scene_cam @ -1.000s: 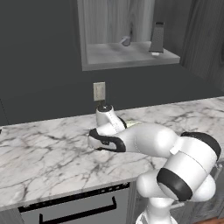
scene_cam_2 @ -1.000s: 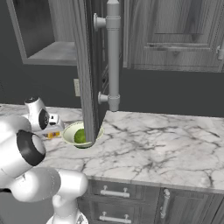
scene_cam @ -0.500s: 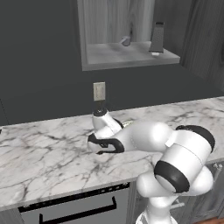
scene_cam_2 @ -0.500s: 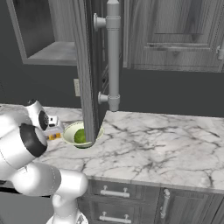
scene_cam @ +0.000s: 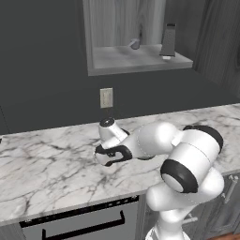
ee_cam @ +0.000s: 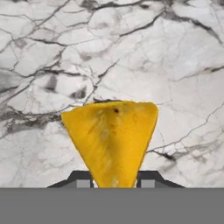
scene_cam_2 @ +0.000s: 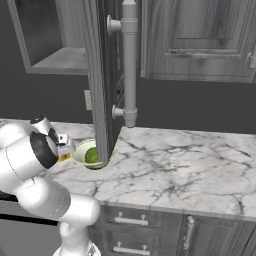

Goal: Pick the cheese from the fridge and the cheese grater from the cabinet and place them next to the salad bowl.

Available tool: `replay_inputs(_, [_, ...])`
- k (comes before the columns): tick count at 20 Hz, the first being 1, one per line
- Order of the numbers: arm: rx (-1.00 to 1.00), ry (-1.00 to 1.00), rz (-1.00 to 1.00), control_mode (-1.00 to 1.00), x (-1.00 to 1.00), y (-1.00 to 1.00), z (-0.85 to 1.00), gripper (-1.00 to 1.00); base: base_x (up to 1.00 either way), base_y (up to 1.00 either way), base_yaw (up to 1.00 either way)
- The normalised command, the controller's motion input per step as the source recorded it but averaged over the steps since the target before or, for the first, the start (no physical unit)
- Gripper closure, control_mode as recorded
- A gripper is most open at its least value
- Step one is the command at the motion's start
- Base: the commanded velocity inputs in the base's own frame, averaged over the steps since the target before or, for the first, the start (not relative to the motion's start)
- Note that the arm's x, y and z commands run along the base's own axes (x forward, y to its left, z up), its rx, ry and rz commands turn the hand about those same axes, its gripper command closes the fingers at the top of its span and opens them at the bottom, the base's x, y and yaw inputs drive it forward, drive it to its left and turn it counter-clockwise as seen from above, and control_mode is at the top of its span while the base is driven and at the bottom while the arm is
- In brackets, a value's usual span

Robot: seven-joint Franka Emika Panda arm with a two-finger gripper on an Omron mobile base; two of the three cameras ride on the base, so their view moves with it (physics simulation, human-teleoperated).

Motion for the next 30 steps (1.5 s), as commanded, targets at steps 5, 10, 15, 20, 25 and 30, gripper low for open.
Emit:
replay_inputs(5, [0.0,0.0,0.02,-1.0,0.15,0.02,-0.17,1.0,0.0,0.0,0.0])
replay_inputs(10, [0.0,0.0,0.02,-1.0,0.03,0.02,-0.14,1.0,0.0,0.0,0.0])
replay_inputs(15, [0.0,0.0,0.01,-1.0,-0.04,0.0,-0.06,-1.0,0.0,0.0,0.0])
replay_inputs(20, [0.0,0.0,0.0,-1.0,-0.13,0.0,0.07,-1.0,0.0,0.0,0.0])
replay_inputs(25, [0.0,0.0,0.0,-1.0,-0.1,0.0,0.19,-1.0,0.0,0.0,0.0])
replay_inputs(30, [0.0,-0.02,0.0,-1.0,-0.11,0.0,0.34,-1.0,0.0,0.0,0.0])
